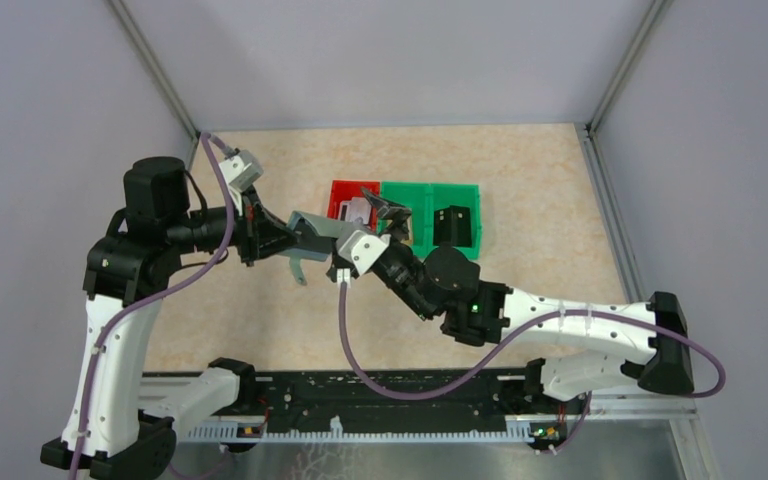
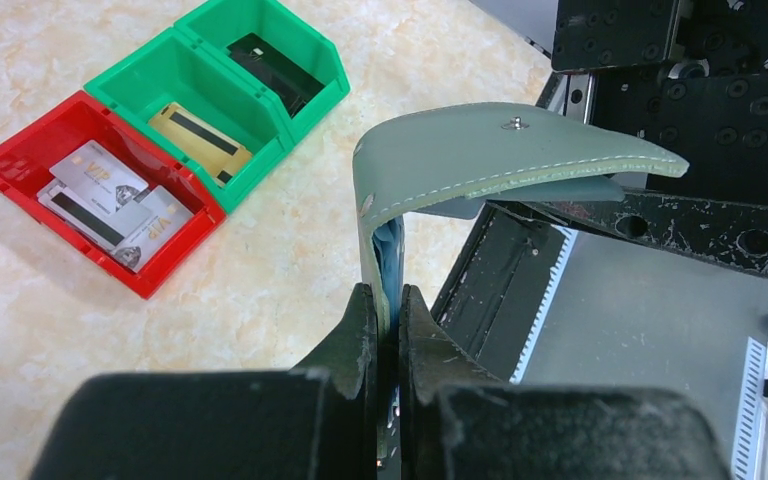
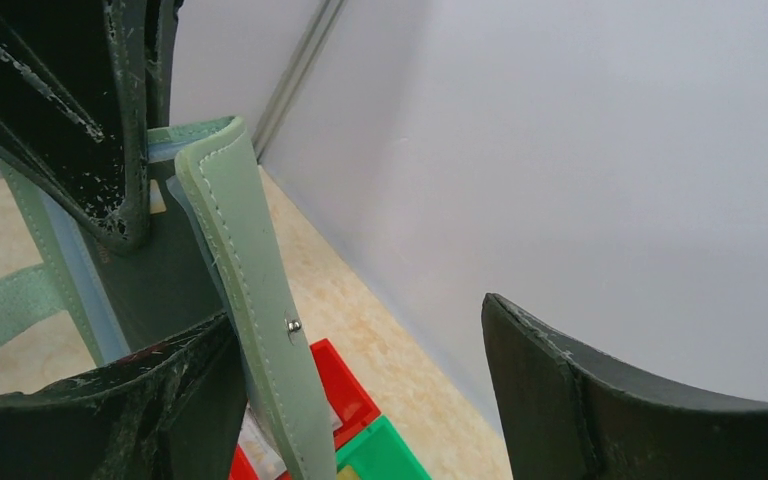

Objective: Take the credit cards out of the card holder
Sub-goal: Remove the credit card from the card holder.

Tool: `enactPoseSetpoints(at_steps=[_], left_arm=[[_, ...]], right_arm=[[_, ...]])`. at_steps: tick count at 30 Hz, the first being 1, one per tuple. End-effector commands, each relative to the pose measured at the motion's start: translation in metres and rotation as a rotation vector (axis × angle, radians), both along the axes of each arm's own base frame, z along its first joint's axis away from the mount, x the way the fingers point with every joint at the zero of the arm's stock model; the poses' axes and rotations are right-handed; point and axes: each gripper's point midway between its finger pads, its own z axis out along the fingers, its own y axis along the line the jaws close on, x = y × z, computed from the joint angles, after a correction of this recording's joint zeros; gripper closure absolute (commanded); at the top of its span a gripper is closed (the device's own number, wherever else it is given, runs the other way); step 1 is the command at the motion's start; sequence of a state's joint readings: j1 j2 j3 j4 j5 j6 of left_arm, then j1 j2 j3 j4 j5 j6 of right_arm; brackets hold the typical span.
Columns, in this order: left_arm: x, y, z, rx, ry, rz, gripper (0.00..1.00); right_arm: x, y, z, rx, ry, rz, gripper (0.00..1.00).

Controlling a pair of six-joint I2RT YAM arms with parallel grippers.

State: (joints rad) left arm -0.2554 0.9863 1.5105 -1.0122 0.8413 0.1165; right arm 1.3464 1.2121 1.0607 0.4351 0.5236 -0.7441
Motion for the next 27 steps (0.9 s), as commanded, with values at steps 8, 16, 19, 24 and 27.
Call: enactPoseSetpoints(at_steps=[8, 16, 19, 24, 27], left_arm=[[-0.015, -0.004, 0.013, -0.031, -0.045, -0.066, 1.00], [-0.020, -0.003, 0.014, -0.032, -0.047, -0.080, 1.00], [-0.021, -0.004, 0.014, -0.033, -0.045, -0.082, 1.00], [-0.021, -0.004, 0.012, -0.032, -0.042, -0.088, 1.00], [-0.022, -0.005, 0.011, -0.034, -0.038, -0.094, 1.00]], right_arm=[[-0.012, -0.024, 0.041, 0.142, 0.043, 0.069, 0.27], [-0.013, -0.028, 0.044, 0.165, 0.046, 0.077, 0.28], [-0.016, -0.029, 0.042, 0.170, 0.062, 0.091, 0.28], [-0.025, -0.035, 0.055, 0.230, 0.093, 0.158, 0.28], [-0.030, -0.034, 0.056, 0.225, 0.106, 0.199, 0.28]])
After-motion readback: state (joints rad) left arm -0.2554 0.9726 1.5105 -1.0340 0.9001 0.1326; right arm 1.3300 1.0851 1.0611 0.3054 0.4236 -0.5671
